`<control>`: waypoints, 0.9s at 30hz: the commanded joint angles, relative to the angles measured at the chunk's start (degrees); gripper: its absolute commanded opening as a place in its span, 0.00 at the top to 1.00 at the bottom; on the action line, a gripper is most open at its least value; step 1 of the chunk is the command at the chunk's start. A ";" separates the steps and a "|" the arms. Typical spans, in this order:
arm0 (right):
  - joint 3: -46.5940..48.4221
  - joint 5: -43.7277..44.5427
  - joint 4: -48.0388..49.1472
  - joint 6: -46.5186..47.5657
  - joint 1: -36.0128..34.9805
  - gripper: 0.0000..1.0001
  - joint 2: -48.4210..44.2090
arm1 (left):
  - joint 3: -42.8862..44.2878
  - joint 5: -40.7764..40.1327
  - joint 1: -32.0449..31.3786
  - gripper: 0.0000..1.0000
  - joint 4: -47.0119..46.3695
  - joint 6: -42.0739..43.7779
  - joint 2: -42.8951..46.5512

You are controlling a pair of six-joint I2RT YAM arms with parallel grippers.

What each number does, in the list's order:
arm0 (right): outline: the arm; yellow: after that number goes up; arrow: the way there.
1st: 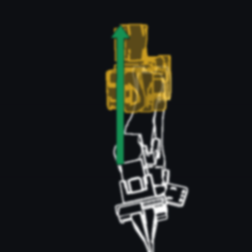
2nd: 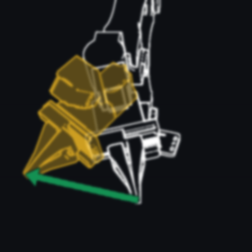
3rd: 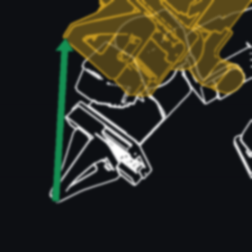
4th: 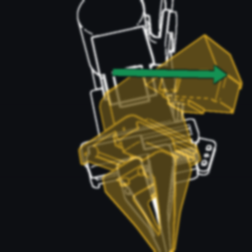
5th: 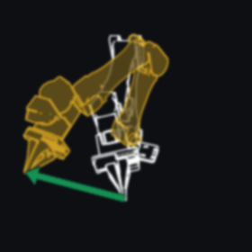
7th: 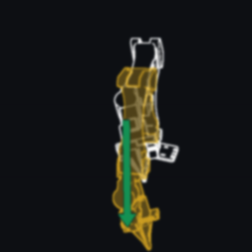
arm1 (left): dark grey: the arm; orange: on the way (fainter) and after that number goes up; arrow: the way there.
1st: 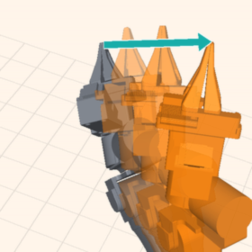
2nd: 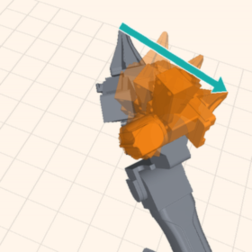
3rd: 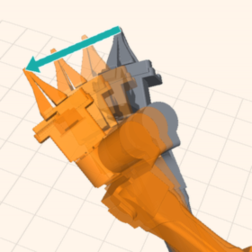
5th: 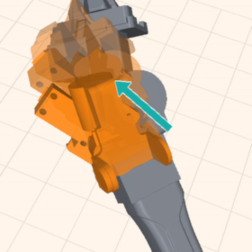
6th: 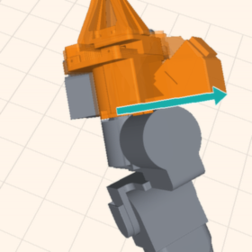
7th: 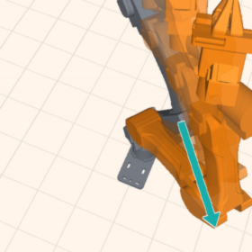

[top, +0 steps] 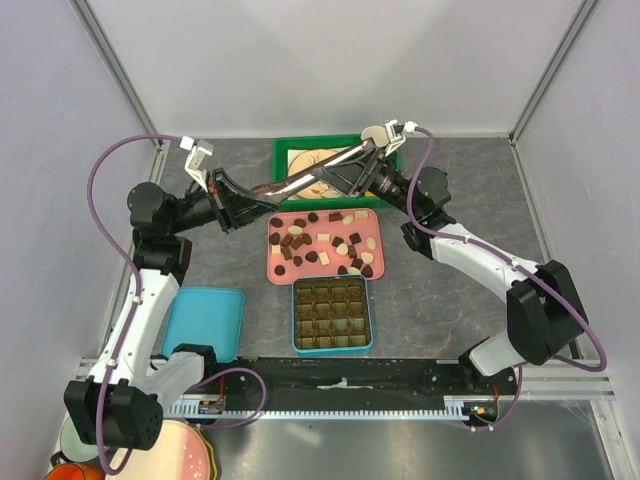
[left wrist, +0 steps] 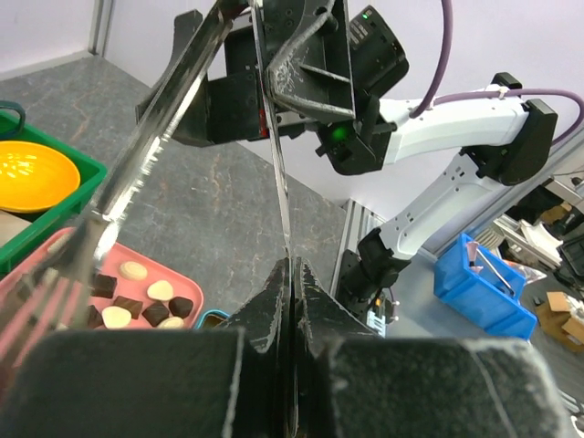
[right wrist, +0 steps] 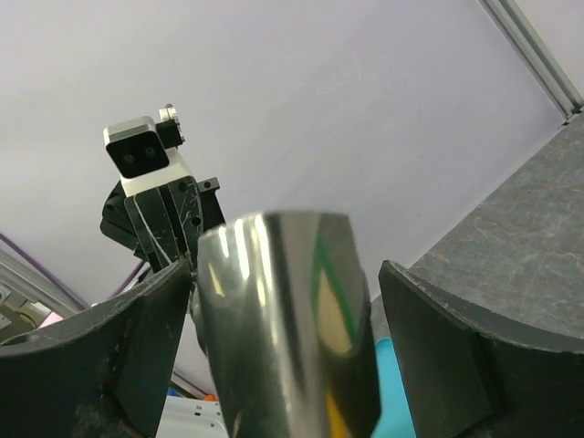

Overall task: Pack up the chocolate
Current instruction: Pick up the clamp from the center of the board.

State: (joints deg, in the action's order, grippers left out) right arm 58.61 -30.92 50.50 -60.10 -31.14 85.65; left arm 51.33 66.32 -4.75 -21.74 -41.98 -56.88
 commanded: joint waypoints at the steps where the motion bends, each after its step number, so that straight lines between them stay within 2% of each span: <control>1: 0.01 1.82 4.87 -0.46 -1.65 0.09 1.27 | 0.61 -1.55 -0.17 0.98 -5.24 -0.47 0.11; 11: 0.54 1.48 10.84 -2.04 -3.23 0.16 4.00 | 0.70 -2.08 -0.70 0.98 -6.04 -1.79 0.02; 27: 2.03 0.07 11.73 -1.87 -3.14 0.27 3.47 | -2.55 -0.76 -0.70 0.98 -5.25 -1.00 1.69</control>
State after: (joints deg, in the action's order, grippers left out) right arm 58.59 -29.78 57.87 -62.15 -34.02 89.21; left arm 49.01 64.60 -5.02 -24.69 -42.57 -56.42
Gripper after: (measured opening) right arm 0.755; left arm 0.043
